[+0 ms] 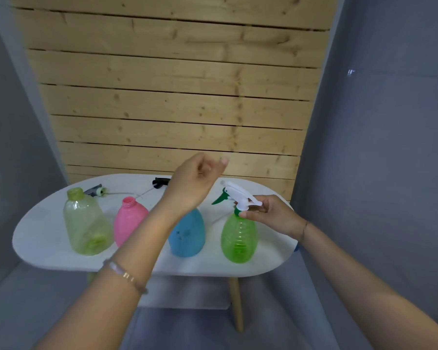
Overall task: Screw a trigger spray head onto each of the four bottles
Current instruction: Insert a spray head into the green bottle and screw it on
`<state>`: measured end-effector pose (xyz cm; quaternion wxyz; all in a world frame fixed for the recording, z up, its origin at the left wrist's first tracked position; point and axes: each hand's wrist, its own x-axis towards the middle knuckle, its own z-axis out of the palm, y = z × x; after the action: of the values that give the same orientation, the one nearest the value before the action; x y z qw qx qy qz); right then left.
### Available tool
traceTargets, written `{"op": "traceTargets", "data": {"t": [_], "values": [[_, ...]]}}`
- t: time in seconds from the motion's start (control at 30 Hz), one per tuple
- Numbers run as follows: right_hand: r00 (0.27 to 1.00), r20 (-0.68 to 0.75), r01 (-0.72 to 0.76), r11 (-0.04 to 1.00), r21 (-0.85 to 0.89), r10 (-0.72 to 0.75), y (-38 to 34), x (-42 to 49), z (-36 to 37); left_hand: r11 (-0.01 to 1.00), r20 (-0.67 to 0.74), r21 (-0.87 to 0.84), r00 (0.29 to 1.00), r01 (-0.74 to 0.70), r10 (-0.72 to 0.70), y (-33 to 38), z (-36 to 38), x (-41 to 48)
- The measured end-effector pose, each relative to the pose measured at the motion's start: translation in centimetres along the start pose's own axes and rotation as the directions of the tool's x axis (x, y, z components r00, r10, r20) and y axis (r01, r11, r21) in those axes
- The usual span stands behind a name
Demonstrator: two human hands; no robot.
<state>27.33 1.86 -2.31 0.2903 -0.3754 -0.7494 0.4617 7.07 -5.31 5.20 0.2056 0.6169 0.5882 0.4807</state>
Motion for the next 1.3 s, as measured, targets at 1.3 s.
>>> {"op": "traceTargets", "data": {"t": [1.3], "values": [[0.991,-0.135,0.024,0.996,0.084,-0.013,0.3,-0.3,1.6,0.979,0.436,0.11,0.894,-0.171,0.107,-1.5,3.4,3.7]]}}
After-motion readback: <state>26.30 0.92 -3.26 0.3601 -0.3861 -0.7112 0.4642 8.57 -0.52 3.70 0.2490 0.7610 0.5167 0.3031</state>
